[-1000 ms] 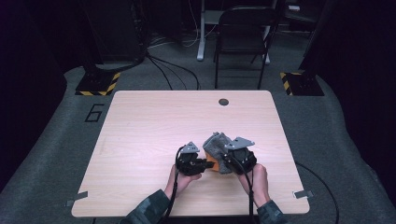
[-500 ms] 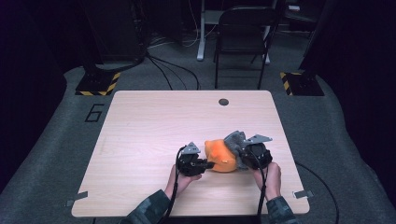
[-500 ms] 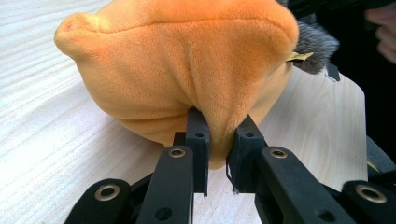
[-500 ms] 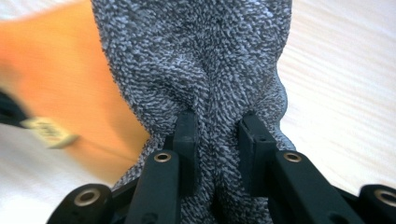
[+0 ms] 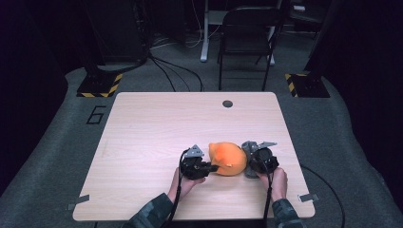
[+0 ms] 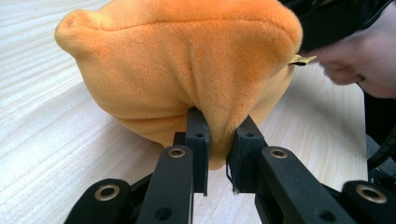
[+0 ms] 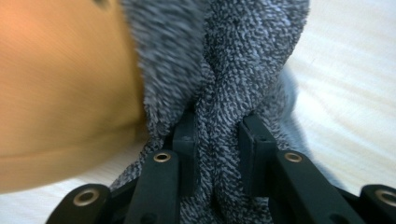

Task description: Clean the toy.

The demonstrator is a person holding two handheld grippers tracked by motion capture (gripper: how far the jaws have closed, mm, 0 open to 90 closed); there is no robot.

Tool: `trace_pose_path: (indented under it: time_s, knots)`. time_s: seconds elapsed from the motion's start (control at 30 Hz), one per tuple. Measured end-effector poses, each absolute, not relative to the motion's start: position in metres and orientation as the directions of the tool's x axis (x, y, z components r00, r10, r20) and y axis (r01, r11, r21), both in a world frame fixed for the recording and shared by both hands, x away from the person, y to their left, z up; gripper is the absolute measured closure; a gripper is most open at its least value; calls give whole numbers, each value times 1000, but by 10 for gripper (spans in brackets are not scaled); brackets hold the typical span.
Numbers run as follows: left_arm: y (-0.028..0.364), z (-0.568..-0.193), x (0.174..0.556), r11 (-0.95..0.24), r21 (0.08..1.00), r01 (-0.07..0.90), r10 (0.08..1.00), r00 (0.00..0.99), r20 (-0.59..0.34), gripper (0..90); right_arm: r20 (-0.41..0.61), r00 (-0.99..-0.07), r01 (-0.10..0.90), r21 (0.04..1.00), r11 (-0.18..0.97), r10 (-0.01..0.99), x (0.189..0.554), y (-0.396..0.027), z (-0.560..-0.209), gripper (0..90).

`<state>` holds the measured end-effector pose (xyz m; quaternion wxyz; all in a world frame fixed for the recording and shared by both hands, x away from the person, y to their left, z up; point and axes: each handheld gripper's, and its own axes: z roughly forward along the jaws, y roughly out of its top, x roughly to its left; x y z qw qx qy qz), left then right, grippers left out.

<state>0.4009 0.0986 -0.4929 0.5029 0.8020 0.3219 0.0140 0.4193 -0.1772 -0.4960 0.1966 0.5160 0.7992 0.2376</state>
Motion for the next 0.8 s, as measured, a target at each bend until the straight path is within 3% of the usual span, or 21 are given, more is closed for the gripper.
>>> trace_pose_path:
  time_s: [0.2, 0.33, 0.5, 0.63, 0.8]
  knots:
    - [100, -493, 401, -281, 814, 509, 536, 787, -307, 799, -94, -388, 727, 580, 368, 917, 418, -181, -483, 713]
    - [99, -493, 400, -281, 814, 508, 538, 786, -305, 797, -37, -348, 692, 664, 283, 937, 404, -191, -440, 715]
    - [99, -493, 400, -281, 815, 506, 541, 785, -301, 795, -32, -450, 574, 755, 317, 893, 378, -170, -390, 715]
    - [100, -493, 401, -285, 817, 501, 541, 788, -295, 789, -76, -526, 576, 701, 420, 847, 375, -136, -399, 718]
    - [99, -496, 402, -291, 809, 510, 544, 784, -299, 758, -106, -534, 584, 671, 457, 839, 386, -128, -428, 730]
